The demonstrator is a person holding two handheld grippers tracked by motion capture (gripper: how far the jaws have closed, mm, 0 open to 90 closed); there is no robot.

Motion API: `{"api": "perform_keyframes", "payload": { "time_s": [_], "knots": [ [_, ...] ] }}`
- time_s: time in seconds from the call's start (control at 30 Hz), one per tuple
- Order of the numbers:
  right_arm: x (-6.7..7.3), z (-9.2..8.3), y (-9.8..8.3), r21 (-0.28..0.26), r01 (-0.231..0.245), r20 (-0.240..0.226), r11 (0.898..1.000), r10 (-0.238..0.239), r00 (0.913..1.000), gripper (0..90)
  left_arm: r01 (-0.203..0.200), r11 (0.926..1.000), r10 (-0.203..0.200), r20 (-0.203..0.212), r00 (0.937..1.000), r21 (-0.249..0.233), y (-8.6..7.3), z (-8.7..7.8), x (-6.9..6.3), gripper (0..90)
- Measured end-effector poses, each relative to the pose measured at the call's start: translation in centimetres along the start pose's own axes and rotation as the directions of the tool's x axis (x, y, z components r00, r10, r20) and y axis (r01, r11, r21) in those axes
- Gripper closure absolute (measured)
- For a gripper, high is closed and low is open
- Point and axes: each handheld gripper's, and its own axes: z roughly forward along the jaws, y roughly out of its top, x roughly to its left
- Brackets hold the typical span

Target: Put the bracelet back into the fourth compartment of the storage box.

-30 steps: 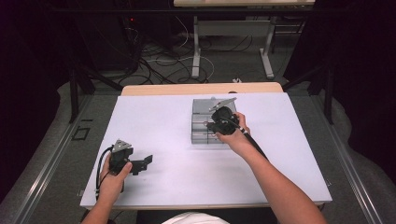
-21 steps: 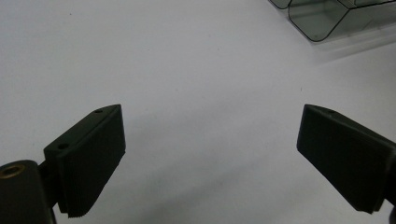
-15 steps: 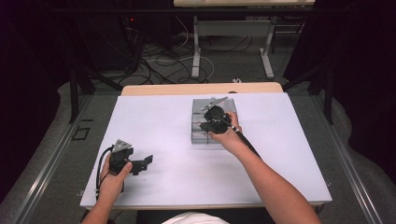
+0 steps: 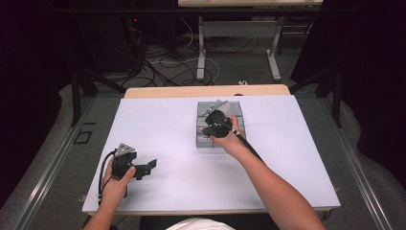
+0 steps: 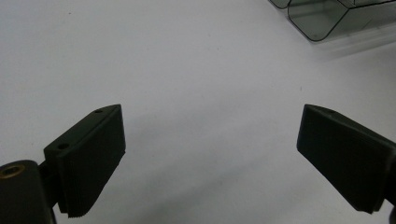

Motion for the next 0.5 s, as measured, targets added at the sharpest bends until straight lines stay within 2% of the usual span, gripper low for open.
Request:
{"api": "perform_keyframes", "payload": {
  "time_s": [0.03, 0.07, 0.4, 0.43, 0.47, 0.5],
  "knots": [
    [0.1, 0.0, 0.0, 0.015, -0.013, 0.003, 1.0, 0.013, 0.9999, 87.9, 0.006, 1.0, -0.006, 0.001, 1.0, -0.005, 0.0, 0.0, 0.0, 8.3],
    [0.0, 0.3, 0.0, -0.005, -0.019, 0.011, 1.0, 0.019, 0.9998, 87.9, 0.006, 1.0, -0.006, 0.001, 1.0, -0.004, 0.0, 0.0, 0.0, 8.3],
    [-0.3, 1.4, -0.1, 0.031, -0.009, -0.004, 0.999, 0.009, 0.9999, 87.9, 0.008, 1.0, -0.008, 0.002, 1.0, -0.005, 0.0, 0.1, 0.0, 8.3],
    [-0.2, 1.5, -0.1, 0.037, -0.021, -0.003, 0.999, 0.021, 0.9998, 87.9, 0.008, 1.0, -0.008, 0.001, 1.0, -0.004, 0.0, 0.0, 0.0, 8.3],
    [-0.3, 1.8, -0.3, -0.006, -0.022, -0.003, 1.0, 0.022, 0.9998, 87.9, 0.007, 1.0, -0.007, 0.001, 1.0, -0.004, 0.0, 0.0, 0.0, 8.3],
    [-0.3, 1.7, -0.2, 0.042, -0.028, 0.003, 0.999, 0.027, 0.9996, 87.9, 0.007, 1.0, -0.007, 0.0, 1.0, -0.004, 0.0, 0.0, 0.0, 8.3]
  ]
}}
